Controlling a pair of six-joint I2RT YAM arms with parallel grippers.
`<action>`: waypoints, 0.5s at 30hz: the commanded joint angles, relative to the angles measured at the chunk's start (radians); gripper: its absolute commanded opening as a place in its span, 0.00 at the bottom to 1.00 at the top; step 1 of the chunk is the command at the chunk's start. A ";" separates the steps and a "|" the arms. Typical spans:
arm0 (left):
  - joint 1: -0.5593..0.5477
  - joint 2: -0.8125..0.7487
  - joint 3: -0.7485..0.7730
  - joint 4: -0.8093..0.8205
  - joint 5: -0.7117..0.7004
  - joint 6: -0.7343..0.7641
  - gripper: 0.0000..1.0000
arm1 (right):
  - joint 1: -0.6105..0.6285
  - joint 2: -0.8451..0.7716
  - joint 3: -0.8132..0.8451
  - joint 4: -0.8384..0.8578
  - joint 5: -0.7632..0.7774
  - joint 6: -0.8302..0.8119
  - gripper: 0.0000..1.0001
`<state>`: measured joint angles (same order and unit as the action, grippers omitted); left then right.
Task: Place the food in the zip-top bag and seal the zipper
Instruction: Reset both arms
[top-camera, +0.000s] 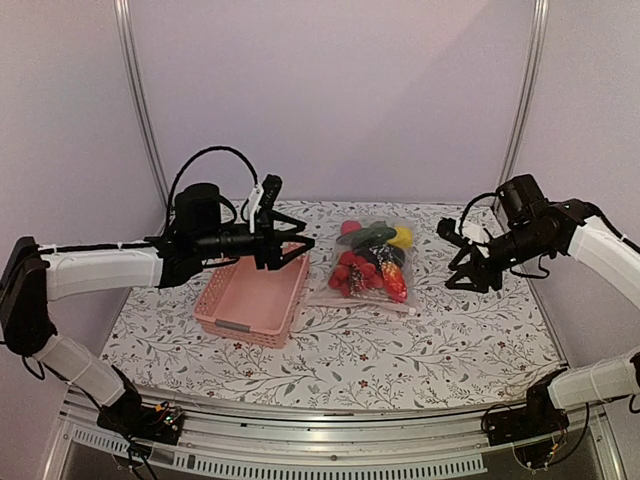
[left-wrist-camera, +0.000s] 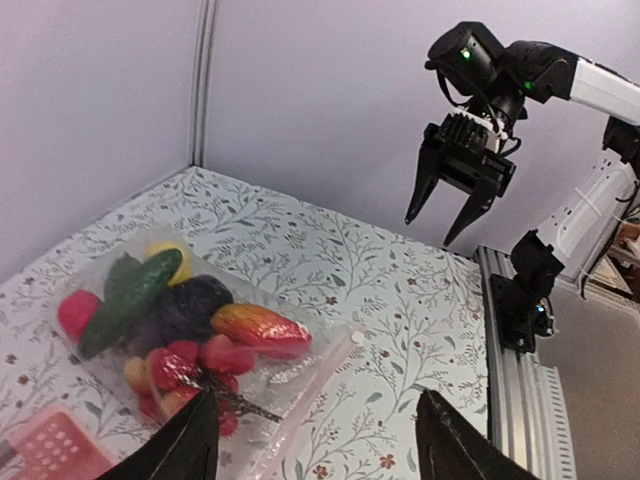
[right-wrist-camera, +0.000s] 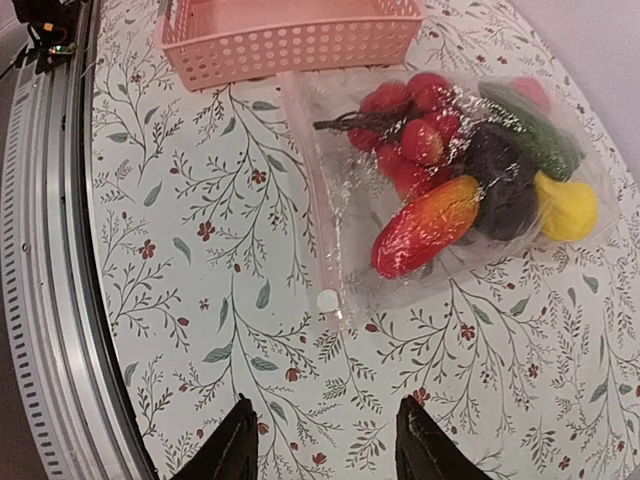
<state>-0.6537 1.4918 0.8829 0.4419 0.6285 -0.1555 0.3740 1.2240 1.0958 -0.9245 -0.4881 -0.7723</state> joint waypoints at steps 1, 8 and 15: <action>0.011 -0.088 0.083 -0.290 -0.336 0.210 0.67 | -0.064 -0.067 0.093 0.164 -0.013 0.151 0.47; 0.080 -0.204 0.260 -0.404 -0.728 0.207 0.88 | -0.183 -0.079 0.252 0.458 0.196 0.535 0.98; 0.103 -0.220 0.320 -0.469 -0.775 0.178 1.00 | -0.183 -0.071 0.239 0.573 0.306 0.692 0.99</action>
